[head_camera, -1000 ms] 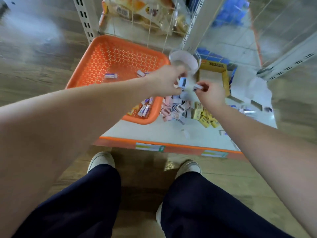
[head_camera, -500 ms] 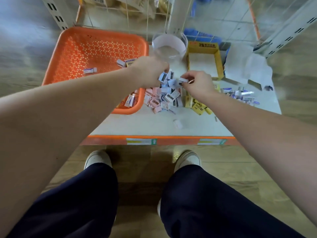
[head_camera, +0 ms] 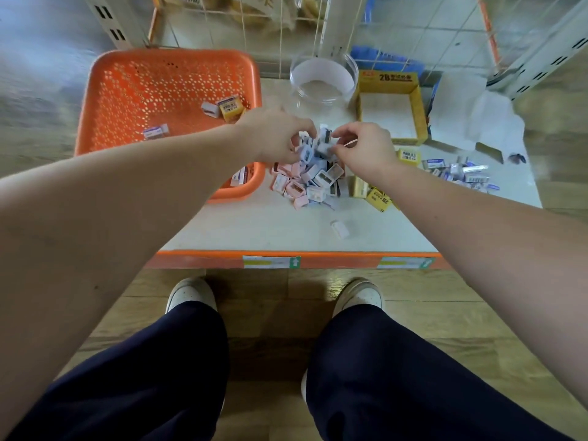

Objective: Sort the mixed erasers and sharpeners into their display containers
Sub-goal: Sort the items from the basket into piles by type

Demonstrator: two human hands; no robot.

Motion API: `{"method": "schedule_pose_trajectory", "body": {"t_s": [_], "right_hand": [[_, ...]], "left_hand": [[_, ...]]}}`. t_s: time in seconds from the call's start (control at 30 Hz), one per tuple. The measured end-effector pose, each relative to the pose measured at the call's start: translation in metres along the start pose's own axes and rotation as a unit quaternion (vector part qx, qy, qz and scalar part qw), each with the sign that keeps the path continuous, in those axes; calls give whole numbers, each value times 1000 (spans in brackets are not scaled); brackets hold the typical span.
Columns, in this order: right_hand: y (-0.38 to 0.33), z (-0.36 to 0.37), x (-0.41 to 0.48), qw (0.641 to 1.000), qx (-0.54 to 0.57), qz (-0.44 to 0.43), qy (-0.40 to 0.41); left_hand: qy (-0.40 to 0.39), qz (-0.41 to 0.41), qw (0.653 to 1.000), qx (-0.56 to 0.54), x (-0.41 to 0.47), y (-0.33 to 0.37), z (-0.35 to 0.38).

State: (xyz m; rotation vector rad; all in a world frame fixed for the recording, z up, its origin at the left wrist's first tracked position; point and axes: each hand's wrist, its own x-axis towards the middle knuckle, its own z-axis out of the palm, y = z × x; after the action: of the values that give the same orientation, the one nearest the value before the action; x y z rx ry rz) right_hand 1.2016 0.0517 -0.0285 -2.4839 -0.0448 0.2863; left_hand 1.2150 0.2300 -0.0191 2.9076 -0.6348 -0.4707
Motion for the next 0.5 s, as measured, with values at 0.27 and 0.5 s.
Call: {"method": "schedule_pose_trajectory", "body": {"t_s": [0.27,0.5], "right_hand": [[-12,5,2,1000,7,-14,26],[-52,24,7,995,31,-84,50]], "left_hand": [[203,-22,966,-158,-13,-27,-10],[298,-187,898,-263,-44,-68,-5]]}}
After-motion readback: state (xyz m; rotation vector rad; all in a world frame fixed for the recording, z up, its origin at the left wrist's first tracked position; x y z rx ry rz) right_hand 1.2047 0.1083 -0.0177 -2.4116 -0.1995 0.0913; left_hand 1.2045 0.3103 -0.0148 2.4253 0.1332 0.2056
